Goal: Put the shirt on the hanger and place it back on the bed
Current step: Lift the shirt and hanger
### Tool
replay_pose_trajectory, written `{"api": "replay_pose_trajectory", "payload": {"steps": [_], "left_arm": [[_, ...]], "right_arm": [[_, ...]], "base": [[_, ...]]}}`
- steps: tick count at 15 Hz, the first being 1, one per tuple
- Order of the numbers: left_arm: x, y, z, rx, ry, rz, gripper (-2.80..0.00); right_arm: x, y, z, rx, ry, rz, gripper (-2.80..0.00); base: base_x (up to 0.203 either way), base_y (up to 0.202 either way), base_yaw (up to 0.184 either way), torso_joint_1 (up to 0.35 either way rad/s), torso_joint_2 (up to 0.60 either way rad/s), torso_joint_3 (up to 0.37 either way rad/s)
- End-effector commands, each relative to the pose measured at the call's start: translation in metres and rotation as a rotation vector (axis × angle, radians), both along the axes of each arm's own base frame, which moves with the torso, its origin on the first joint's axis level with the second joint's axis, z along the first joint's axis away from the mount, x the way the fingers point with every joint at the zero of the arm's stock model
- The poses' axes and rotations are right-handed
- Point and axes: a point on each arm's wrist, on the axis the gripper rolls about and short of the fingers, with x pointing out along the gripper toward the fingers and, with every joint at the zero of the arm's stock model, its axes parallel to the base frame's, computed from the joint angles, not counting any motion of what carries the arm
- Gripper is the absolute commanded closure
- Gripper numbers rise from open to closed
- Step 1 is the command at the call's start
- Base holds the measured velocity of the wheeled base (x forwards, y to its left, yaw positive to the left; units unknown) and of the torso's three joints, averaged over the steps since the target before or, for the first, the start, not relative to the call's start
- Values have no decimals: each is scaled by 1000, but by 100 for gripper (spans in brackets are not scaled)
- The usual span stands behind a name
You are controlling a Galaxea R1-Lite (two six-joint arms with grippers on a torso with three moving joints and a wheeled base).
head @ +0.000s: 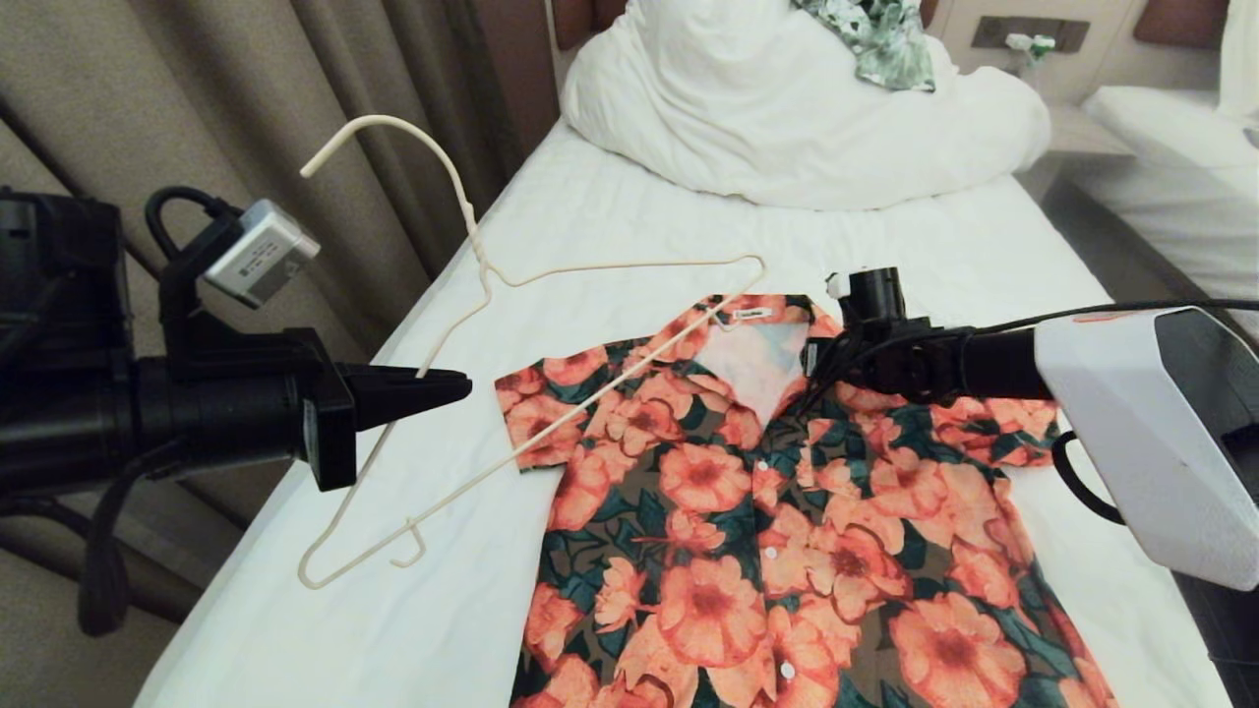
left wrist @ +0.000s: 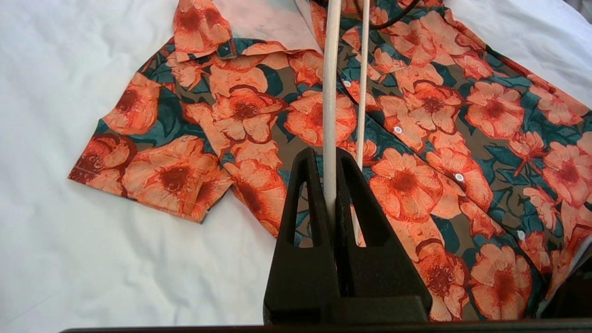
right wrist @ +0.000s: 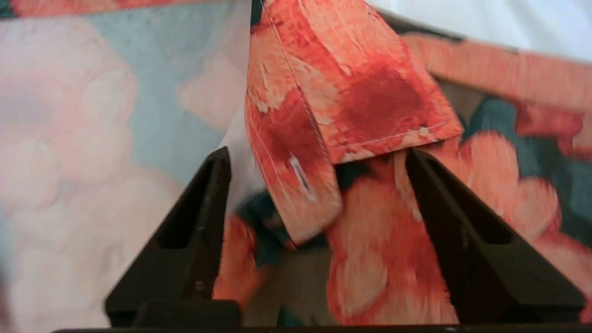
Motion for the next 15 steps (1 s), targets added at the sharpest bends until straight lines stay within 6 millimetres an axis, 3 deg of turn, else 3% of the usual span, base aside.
{"api": "replay_pose_trajectory", "payload": {"steps": [1,7,8,15], "left_arm": [[0,0,0,0,-2,-3,0],[0,0,0,0,-3,-3,0],[-1,0,1,-1,-5,-3,0],[0,-1,0,-1,-2,-8,0]], "right_arm": [[6,2,-13,-11,-7,4,-280],[15,5,-21,-42,-92,22,-280],[16,5,-21,-38,-102,22,0],[19,7,-23,-33,-131,30,0]], "base": [[0,0,0,0,0,0],[0,0,0,0,0,0],[0,0,0,0,0,0],[0,0,0,0,0,0]]}}
